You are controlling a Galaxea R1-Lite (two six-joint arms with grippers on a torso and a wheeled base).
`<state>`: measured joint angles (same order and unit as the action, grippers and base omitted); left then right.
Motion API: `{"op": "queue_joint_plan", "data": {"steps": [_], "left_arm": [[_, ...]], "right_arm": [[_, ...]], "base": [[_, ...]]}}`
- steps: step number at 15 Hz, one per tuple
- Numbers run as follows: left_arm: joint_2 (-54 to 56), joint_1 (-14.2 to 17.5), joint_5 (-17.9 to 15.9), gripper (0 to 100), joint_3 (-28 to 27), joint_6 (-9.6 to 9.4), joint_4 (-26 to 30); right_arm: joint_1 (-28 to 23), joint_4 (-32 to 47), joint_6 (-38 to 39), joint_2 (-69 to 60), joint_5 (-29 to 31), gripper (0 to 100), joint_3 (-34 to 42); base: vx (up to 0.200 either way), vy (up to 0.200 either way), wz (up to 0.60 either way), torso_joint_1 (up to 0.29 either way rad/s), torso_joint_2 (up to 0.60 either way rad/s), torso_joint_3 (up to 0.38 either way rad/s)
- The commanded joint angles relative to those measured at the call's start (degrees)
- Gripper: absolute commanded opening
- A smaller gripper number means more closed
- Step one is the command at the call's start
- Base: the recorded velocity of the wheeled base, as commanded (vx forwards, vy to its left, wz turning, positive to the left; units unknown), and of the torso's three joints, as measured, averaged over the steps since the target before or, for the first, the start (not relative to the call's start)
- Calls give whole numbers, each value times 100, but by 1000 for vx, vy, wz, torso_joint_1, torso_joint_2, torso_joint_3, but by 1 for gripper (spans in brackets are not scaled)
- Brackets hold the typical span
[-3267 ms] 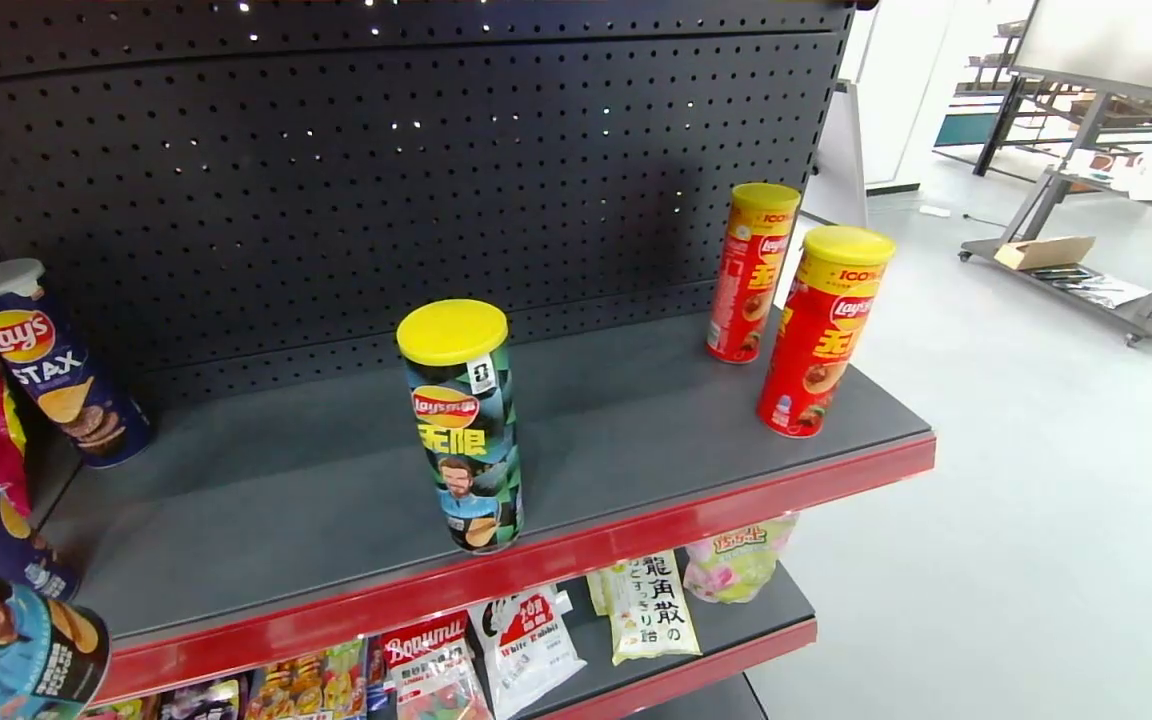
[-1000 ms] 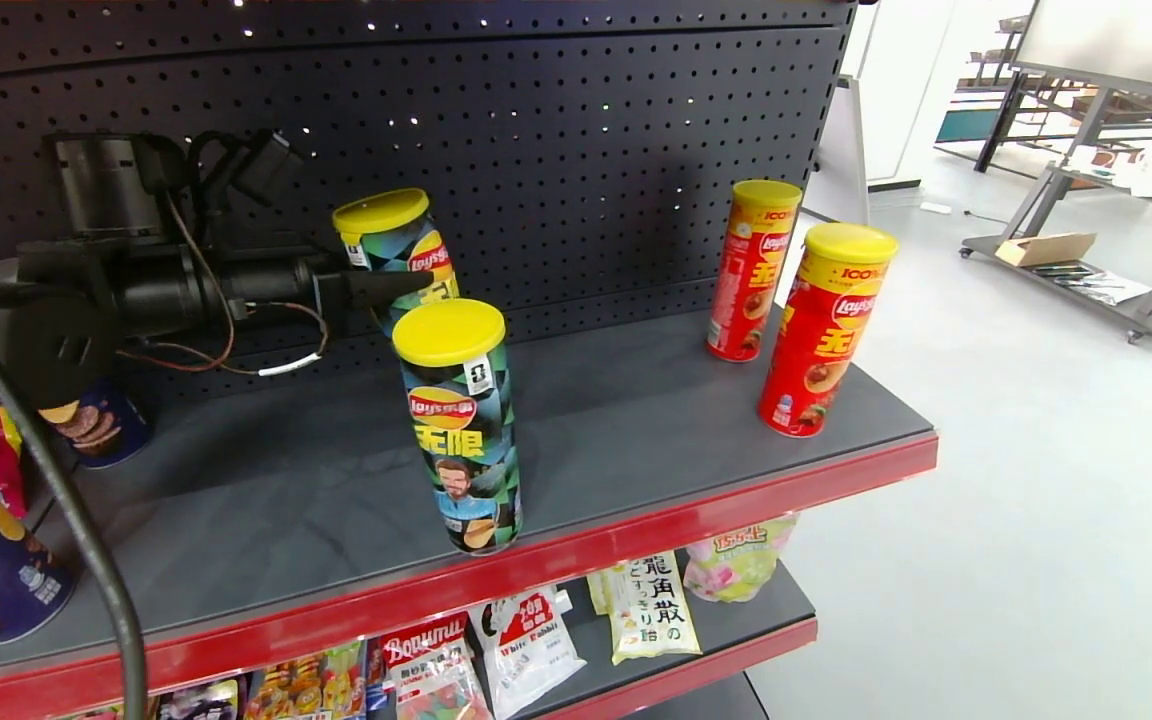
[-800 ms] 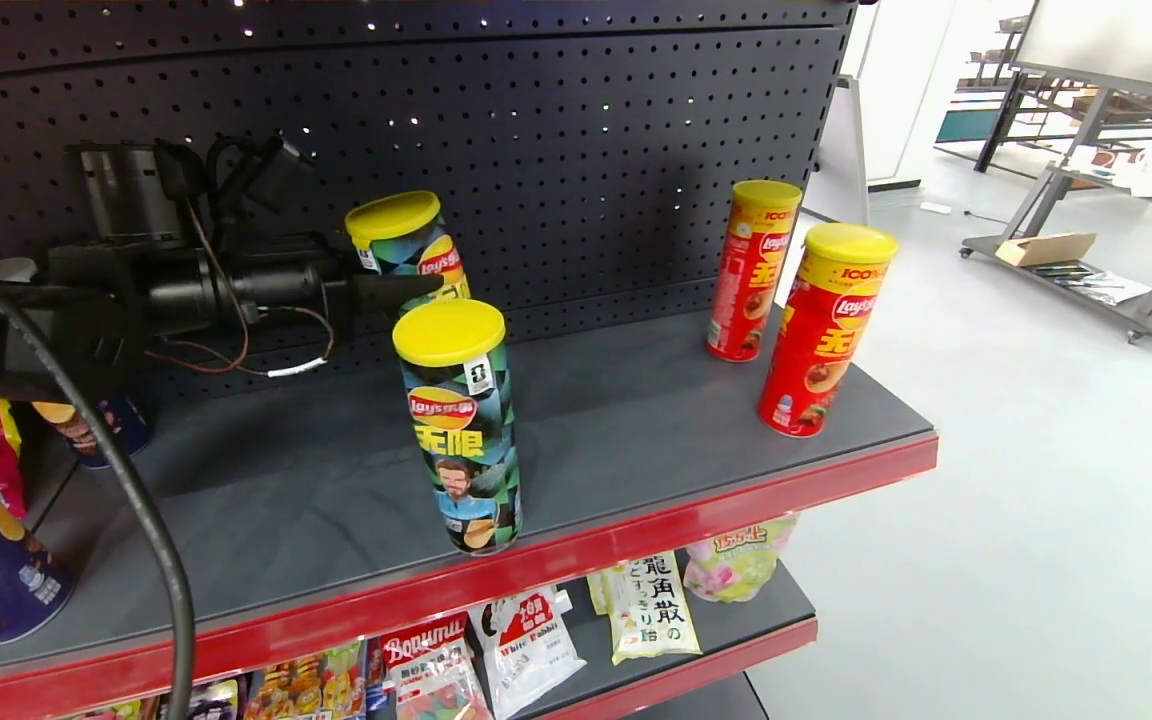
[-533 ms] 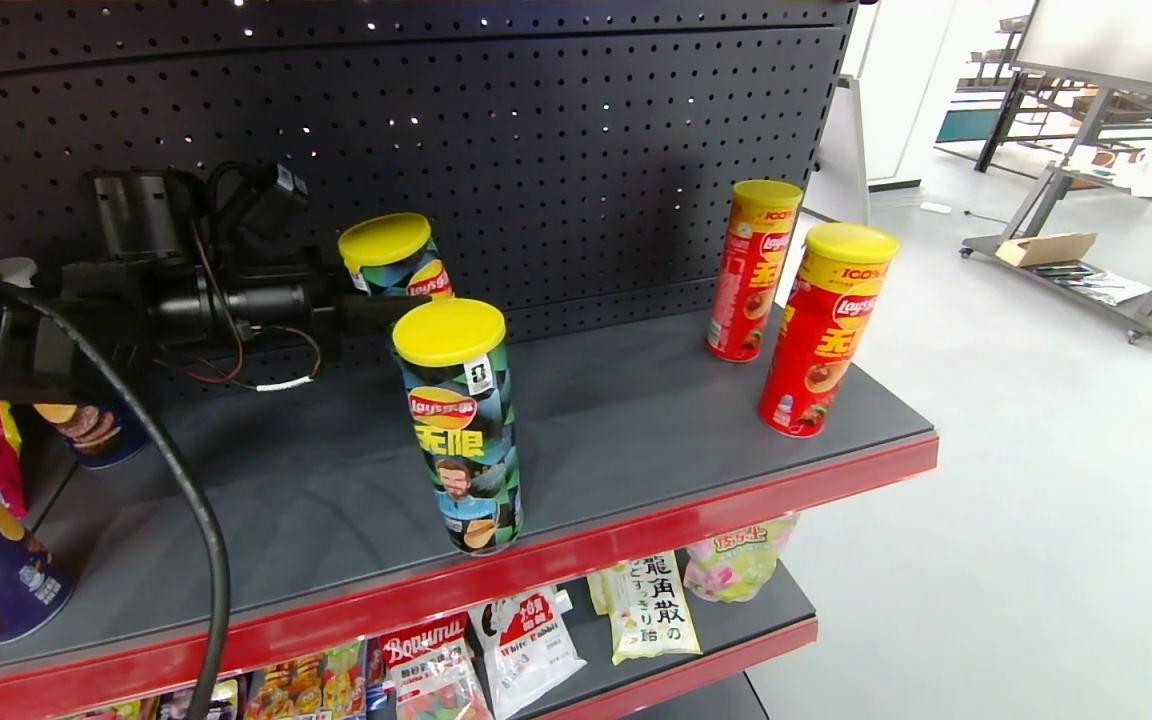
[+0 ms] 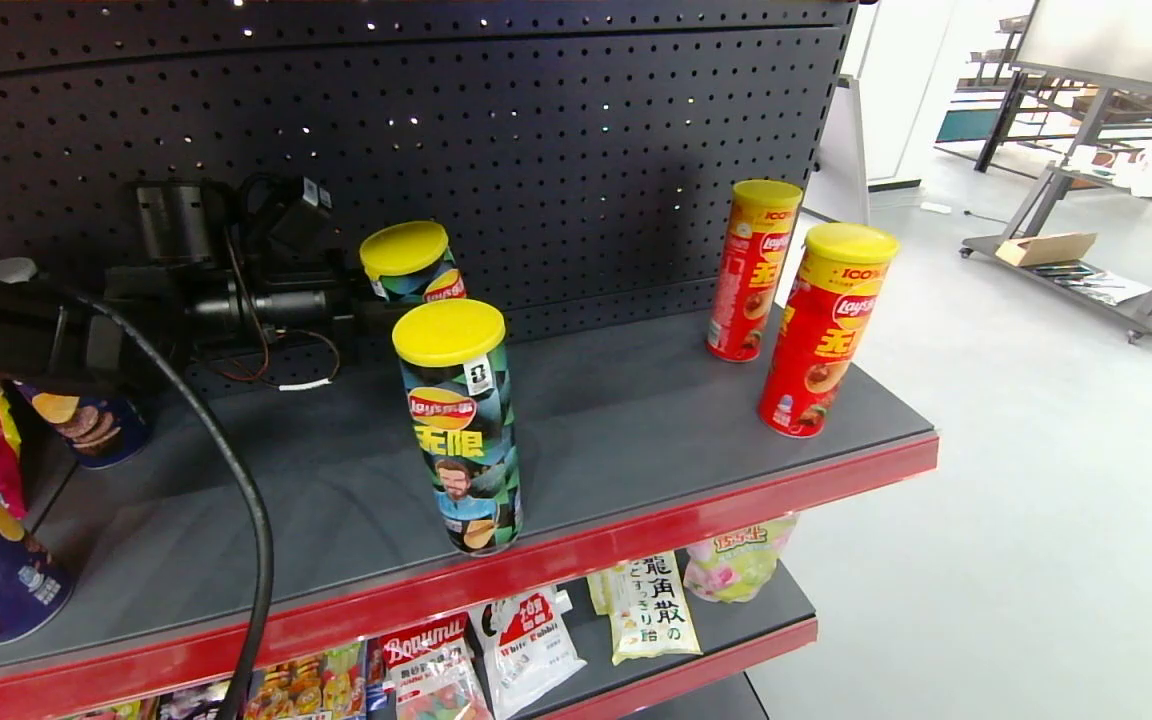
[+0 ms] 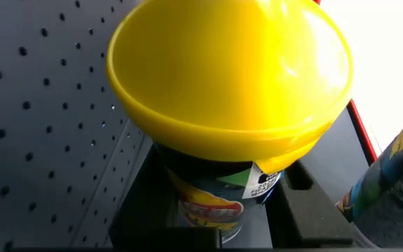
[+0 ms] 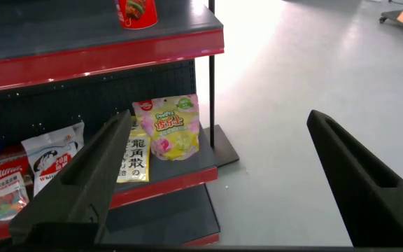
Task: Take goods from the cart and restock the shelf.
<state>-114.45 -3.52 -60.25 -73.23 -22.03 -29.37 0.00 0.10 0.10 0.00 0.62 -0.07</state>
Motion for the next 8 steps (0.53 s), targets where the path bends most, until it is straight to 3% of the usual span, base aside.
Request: {"op": "queue_joint_plan", "data": {"steps": [1,8], "left_arm": [[-43,-70,-5,0,-60,-3,-8],[-113,-157,-5,0,-95,-12,10]], "right_arm": [[0,-1,-1,9,-1,100,-1],[0,-10,-1,9,-1,100,7]], "base": [[0,0,0,0,0,0],[0,0,0,0,0,0]]}}
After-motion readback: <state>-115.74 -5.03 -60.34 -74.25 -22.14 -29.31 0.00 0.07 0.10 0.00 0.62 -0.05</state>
